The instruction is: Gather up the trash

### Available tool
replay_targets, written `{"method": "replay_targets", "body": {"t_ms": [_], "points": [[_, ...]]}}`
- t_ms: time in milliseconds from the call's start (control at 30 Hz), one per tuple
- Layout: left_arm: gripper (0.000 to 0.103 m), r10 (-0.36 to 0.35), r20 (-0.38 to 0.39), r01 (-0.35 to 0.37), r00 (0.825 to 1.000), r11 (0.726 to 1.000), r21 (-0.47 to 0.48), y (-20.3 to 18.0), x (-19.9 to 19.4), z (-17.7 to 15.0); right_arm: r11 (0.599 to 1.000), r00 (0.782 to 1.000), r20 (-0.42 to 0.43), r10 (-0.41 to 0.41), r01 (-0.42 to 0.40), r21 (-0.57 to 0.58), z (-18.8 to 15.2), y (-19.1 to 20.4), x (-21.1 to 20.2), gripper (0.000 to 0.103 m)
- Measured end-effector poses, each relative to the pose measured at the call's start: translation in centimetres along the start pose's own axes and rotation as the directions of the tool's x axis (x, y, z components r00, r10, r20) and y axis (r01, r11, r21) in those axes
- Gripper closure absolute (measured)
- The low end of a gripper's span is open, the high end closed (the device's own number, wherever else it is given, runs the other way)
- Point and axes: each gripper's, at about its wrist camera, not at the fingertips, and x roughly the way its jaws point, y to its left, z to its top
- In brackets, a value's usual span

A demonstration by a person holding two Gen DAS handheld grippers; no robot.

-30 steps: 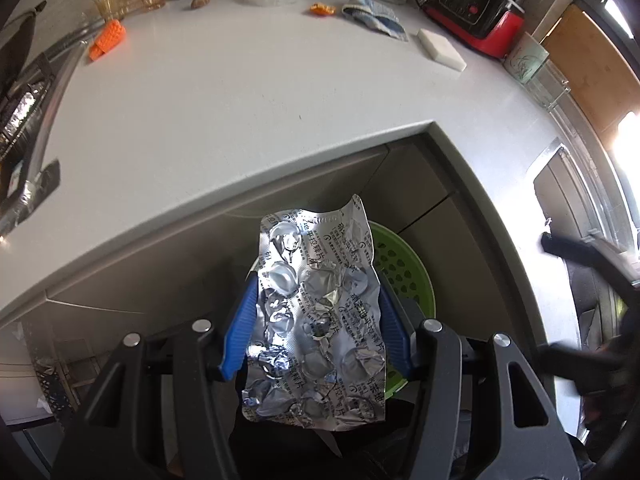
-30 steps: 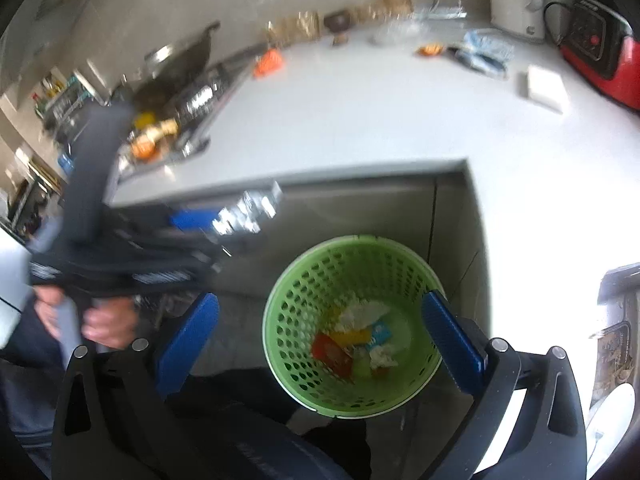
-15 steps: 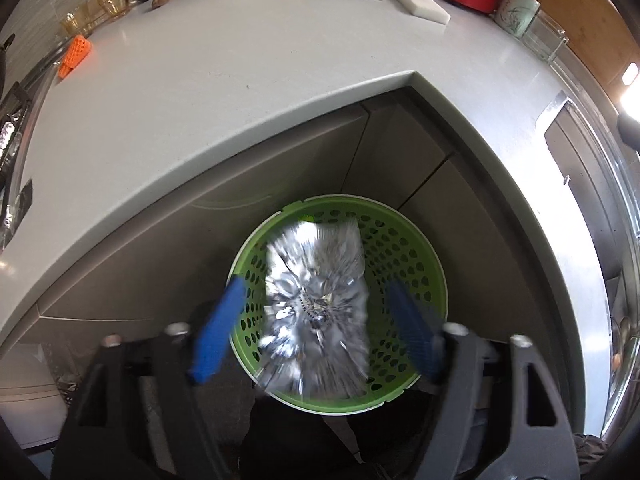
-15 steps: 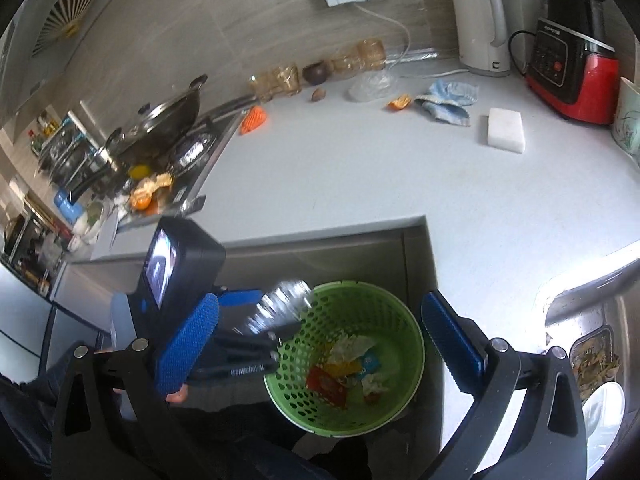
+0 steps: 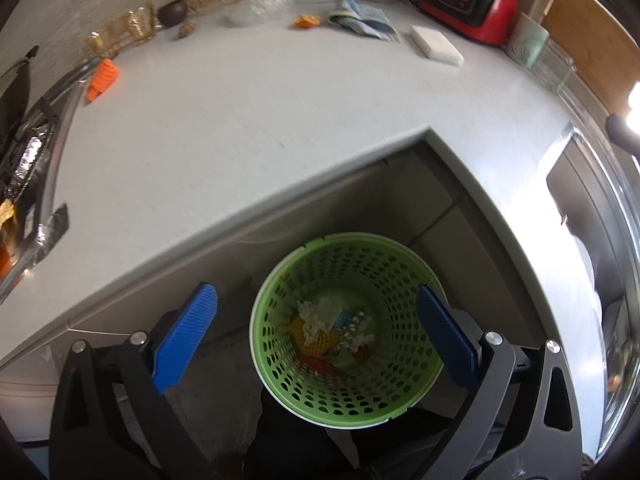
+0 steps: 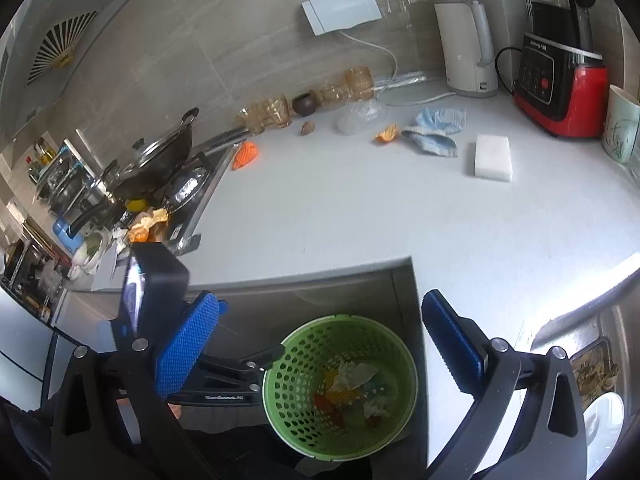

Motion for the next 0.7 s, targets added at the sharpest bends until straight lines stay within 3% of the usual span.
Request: {"method": "replay_targets", "body": {"t_ms": [300,700], "points": [[0.008,0.054,0.075,-0.047,0.996,0.995,-0.09,4.4,-2.1,3.1,0.999,0.999,0.019,-0.033,0.034,-0.039,3.5,1.4,2.1,0.002],[0.008,0.148,0.16,-0.116,0.976,0.975,-0.189,15.7,-1.9,10.6,0.99,0.995,0.044,-0.089,0.093,-0.106,10.2,5.2,8.2,0.002]]}}
